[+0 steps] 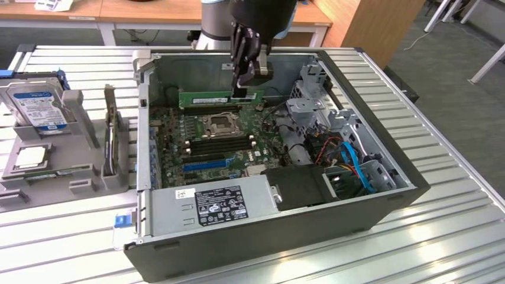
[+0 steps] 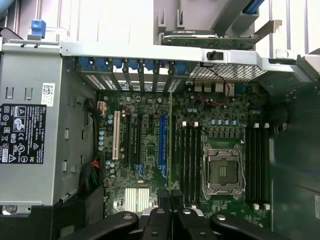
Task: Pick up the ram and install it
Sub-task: 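Pick up the ram and move it above insertion slot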
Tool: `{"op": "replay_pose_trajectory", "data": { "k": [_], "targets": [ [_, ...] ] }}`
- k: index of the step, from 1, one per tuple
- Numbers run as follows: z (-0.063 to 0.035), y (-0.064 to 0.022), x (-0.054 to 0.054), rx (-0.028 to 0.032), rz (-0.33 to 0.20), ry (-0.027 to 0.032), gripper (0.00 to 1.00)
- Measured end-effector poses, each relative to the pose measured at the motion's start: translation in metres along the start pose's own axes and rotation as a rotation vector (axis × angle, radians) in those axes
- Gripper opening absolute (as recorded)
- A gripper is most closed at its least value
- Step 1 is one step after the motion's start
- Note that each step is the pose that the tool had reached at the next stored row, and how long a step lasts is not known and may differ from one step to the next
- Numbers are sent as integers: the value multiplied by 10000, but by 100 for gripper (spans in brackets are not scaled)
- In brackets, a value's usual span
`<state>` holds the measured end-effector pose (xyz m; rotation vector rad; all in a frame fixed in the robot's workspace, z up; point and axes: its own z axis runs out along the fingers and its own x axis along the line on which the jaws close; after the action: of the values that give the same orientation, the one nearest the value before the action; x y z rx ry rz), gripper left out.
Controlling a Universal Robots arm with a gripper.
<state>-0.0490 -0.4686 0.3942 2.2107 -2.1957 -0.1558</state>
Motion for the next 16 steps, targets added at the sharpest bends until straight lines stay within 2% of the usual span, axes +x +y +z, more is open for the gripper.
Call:
{"op": "replay_pose_trajectory", "data": {
  "k": [5, 11, 16],
  "targets": [
    [-1, 1, 0, 141, -104, 11, 12],
    [-1, 2, -2, 147, -117, 15, 12],
    [14, 1, -58, 163, -117, 9, 12]
  ]
}}
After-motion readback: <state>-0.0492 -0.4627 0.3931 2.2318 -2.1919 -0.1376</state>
